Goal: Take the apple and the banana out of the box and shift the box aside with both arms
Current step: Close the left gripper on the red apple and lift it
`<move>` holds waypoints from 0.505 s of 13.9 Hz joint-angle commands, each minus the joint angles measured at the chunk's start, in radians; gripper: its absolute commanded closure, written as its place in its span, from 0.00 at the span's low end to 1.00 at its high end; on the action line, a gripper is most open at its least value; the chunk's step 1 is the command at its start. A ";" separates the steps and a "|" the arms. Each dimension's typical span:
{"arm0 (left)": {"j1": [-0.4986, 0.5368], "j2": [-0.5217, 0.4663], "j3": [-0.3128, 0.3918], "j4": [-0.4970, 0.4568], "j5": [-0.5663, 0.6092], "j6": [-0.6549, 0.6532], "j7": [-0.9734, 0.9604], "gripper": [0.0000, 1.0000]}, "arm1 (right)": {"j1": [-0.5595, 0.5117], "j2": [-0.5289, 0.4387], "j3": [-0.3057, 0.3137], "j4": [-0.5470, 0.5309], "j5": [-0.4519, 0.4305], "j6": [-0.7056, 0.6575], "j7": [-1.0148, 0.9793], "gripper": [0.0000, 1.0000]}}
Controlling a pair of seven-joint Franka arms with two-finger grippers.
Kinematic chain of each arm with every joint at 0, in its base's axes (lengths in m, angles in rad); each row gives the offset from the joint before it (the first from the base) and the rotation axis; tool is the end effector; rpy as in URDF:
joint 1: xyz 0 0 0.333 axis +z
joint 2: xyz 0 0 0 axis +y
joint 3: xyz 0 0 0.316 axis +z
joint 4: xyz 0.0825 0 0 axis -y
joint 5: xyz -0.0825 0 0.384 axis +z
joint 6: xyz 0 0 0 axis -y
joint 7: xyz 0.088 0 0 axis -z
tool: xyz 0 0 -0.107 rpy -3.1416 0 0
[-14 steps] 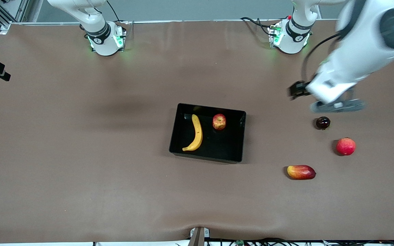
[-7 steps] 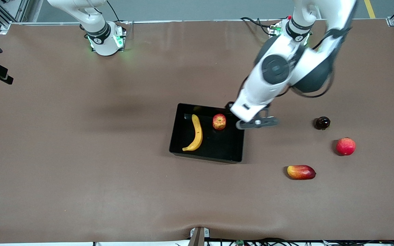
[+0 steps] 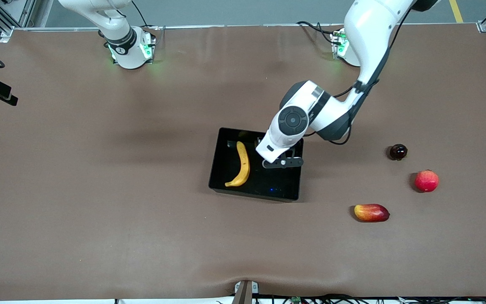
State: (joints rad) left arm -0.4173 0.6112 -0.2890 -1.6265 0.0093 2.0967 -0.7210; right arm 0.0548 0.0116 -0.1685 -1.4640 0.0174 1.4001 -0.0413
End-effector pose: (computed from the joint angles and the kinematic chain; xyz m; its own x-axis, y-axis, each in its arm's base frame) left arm 0.5286 -0.4201 0.2676 0.9803 0.0450 -0.1922 0.0534 -0.9978 0.0391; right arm 0.5370 -0.0586 0.6534 0.9948 -0.0692 -0.0745 -0.0708 -0.9973 -0.0185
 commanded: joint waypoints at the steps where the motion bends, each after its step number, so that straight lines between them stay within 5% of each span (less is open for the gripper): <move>1: -0.014 0.025 0.005 -0.049 0.000 0.100 -0.009 0.00 | -0.024 0.010 0.012 0.017 0.016 -0.004 -0.017 0.00; 3: -0.015 0.056 0.004 -0.049 0.068 0.106 -0.014 0.00 | -0.024 0.011 0.012 0.017 0.018 -0.004 -0.017 0.00; 4: -0.017 0.061 0.004 -0.050 0.086 0.106 -0.012 0.11 | -0.023 0.011 0.012 0.017 0.018 -0.004 -0.017 0.00; 7: -0.031 0.062 0.005 -0.049 0.087 0.105 -0.012 1.00 | -0.013 0.039 0.014 0.017 0.013 0.007 -0.022 0.00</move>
State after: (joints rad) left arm -0.4317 0.6862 -0.2891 -1.6706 0.0757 2.1947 -0.7210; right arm 0.0548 0.0207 -0.1668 -1.4642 0.0174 1.4021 -0.0474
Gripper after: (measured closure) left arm 0.313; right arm 0.000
